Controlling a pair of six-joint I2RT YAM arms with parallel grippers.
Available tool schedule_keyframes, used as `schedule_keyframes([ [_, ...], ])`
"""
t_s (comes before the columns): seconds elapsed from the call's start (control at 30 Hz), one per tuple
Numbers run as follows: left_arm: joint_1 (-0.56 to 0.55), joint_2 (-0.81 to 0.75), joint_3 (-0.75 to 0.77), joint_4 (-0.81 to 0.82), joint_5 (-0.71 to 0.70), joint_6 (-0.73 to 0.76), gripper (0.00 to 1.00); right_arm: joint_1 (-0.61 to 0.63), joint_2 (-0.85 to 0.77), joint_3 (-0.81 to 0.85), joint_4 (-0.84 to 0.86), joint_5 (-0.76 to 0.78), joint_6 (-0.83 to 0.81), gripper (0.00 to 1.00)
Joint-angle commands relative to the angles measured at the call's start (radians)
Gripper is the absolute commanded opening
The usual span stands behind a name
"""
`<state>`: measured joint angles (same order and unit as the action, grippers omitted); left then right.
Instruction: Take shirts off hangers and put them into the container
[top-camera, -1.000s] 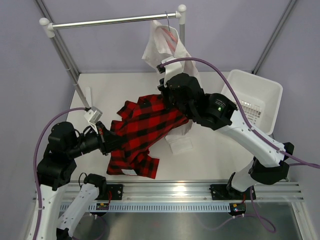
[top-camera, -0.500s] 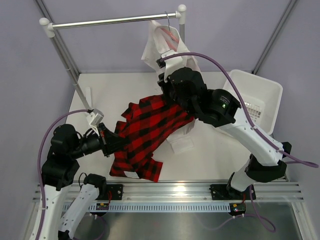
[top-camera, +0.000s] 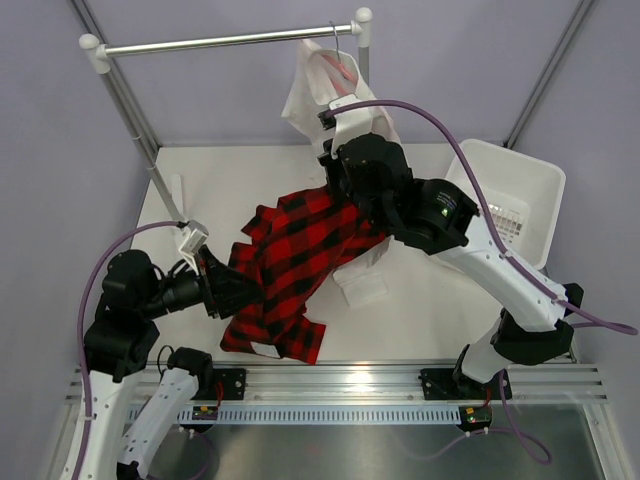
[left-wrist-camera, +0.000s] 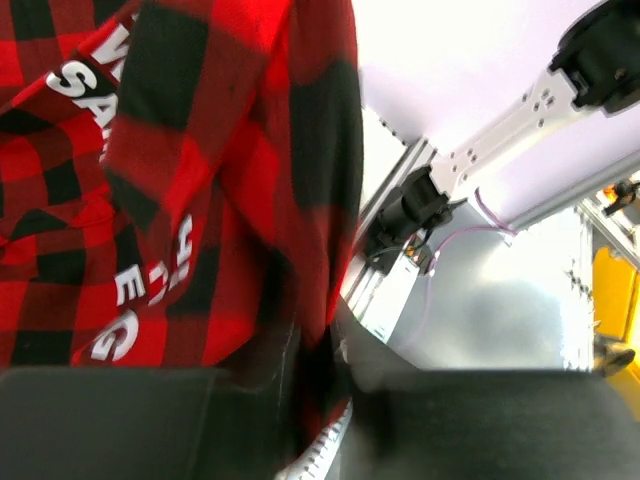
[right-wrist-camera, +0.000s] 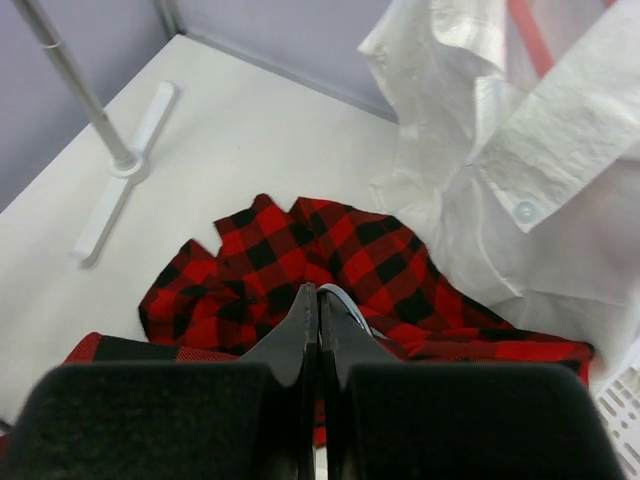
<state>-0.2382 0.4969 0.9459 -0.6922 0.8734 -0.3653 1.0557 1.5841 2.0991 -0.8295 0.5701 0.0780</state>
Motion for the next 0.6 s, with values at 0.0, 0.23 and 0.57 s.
schedule_keyframes([
  [0.0, -0.001, -0.021, -0.010, 0.012, 0.087, -0.046, 0.54, -0.019, -0.050, 0.013, 0.090, 0.207, -0.035, 0.00],
  [0.23, -0.001, -0.098, 0.004, 0.169, 0.154, -0.167, 0.00, -0.020, -0.071, -0.097, 0.133, 0.404, -0.061, 0.00],
  [0.57, -0.001, -0.081, -0.044, 0.244, 0.182, -0.225, 0.85, -0.022, -0.075, -0.061, 0.095, 0.284, 0.012, 0.00],
])
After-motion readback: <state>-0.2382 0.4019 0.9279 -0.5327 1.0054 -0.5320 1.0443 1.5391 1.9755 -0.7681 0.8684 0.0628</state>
